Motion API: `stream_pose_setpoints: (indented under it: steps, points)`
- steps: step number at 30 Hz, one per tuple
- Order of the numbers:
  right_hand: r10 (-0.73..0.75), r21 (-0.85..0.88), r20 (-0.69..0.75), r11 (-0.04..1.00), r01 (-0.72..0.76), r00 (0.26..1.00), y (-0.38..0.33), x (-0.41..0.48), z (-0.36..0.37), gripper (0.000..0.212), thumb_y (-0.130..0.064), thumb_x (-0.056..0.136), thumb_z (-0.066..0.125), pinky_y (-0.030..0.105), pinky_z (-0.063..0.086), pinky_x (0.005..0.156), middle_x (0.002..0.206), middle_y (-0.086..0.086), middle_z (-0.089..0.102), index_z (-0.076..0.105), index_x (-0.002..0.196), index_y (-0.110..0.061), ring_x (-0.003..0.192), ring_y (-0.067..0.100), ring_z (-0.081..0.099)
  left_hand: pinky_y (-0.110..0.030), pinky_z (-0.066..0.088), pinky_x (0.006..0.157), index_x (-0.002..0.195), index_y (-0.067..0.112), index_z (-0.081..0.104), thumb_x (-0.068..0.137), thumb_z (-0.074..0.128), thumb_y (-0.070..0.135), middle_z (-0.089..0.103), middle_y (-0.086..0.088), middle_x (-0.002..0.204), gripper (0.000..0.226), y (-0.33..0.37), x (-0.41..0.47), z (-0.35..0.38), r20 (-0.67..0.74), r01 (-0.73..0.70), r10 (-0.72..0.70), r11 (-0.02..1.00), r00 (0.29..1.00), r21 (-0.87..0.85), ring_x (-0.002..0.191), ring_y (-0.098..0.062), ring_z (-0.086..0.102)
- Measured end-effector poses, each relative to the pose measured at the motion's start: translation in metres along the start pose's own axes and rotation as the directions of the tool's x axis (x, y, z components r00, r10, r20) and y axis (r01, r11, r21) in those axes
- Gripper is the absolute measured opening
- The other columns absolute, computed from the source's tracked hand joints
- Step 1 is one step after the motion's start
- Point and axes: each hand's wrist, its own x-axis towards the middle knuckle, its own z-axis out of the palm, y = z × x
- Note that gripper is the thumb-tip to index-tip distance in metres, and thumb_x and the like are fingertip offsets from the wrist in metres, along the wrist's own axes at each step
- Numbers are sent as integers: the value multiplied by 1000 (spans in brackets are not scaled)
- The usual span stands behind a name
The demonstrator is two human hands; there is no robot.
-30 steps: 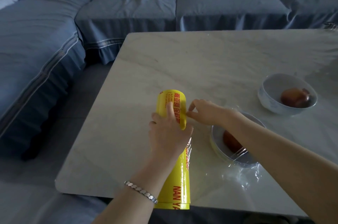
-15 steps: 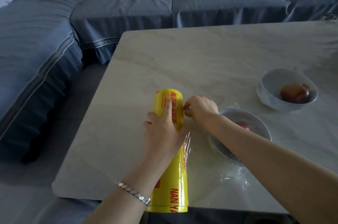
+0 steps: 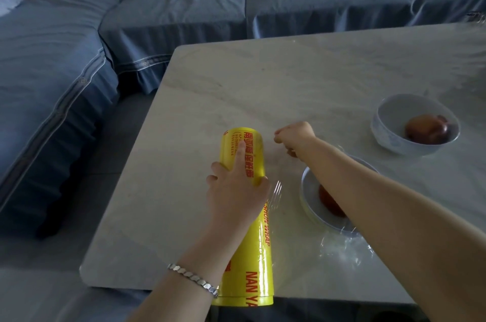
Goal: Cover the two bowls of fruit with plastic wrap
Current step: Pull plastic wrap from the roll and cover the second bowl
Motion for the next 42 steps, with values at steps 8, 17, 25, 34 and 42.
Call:
stream_pose_setpoints:
  steps: [8,17,25,34,42]
  points:
    - [-137,15,-28,990,138,990,0,-8,-29,14,-24,86,56,23,39,58,67,3,54,61,78,-13,55,13,49,-35,38,79,144,44,-1,86,46,48,36,-11,123,75,-6,3,-3,20,0,2,997,1000,-81,102,-29,44]
    - [-351,-642,439,521,562,827,18,-95,-15,34,-43,83,56,32,31,107,131,-1,51,64,109,-24,123,18,46,-40,40,90,144,46,4,85,48,55,39,-13,126,74,-10,4,-6,25,3,0,993,1000,-120,112,-35,46]
    - [-429,-660,455,426,619,780,23,-86,-9,38,-44,74,65,24,31,92,150,-13,33,37,58,-24,123,13,47,-39,38,91,144,45,3,87,47,54,38,-14,128,72,-8,4,-7,33,18,-15,995,999,-102,114,-35,44]
    - [-574,-681,346,390,619,742,25,-82,3,42,-35,80,55,29,43,83,129,0,59,30,51,-17,105,25,59,-41,37,95,143,47,3,88,46,53,37,-13,130,71,-9,6,-8,60,31,-23,991,998,-127,117,-36,44]
    - [-467,-631,182,619,467,865,24,-70,11,32,-34,83,50,28,36,65,88,-1,65,45,56,-17,87,28,57,-42,40,93,143,47,4,89,41,56,38,-13,129,67,-14,5,-9,50,8,0,989,999,-148,115,-36,47]
